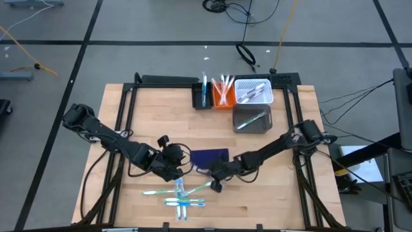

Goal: Pick & Place Toothbrushes
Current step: Put the purple toothbrush into the white bin

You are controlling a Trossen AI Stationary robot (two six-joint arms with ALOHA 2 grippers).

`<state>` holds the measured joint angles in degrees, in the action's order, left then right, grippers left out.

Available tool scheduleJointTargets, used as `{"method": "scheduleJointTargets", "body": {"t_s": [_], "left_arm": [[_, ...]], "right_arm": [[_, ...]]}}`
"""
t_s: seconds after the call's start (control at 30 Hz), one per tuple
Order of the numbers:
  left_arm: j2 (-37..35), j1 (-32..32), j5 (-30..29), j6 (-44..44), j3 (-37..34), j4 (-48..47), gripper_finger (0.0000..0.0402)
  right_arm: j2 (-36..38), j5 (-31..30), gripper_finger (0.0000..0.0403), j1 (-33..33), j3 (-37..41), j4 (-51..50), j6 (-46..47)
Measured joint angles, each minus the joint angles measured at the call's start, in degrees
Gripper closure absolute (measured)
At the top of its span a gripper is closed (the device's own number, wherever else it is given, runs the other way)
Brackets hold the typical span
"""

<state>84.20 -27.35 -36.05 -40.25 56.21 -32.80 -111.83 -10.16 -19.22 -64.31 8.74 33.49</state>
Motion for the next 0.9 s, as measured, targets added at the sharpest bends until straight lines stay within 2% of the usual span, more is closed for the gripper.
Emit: {"method": "scheduleJointTargets", "body": {"t_s": [0.13,0.23,0.6,0.83,0.9], "left_arm": [[0.0,0.0,0.0,0.0,0.0,0.0,0.0284],[0.0,0.0,-0.6,-0.1,0.0,0.8,0.0284],[0.0,0.0,-6.7,3.6,0.0,9.6,0.0284],[0.0,0.0,-10.9,4.0,0.0,11.0,0.0284],[0.0,0.0,-12.9,4.1,0.0,12.6,0.0284]], "right_arm": [[6.1,-6.4,0.0402,0.0,-0.2,-4.7,-3.6],[9.3,-8.3,0.0402,0.0,-0.2,-6.0,-6.8],[18.4,-20.5,0.0402,0.0,0.0,-10.6,-14.8],[26.0,-26.7,0.0402,0.0,6.1,-9.8,-15.5],[27.9,-27.3,0.0403,-0.3,8.7,-6.5,-15.5]]}}
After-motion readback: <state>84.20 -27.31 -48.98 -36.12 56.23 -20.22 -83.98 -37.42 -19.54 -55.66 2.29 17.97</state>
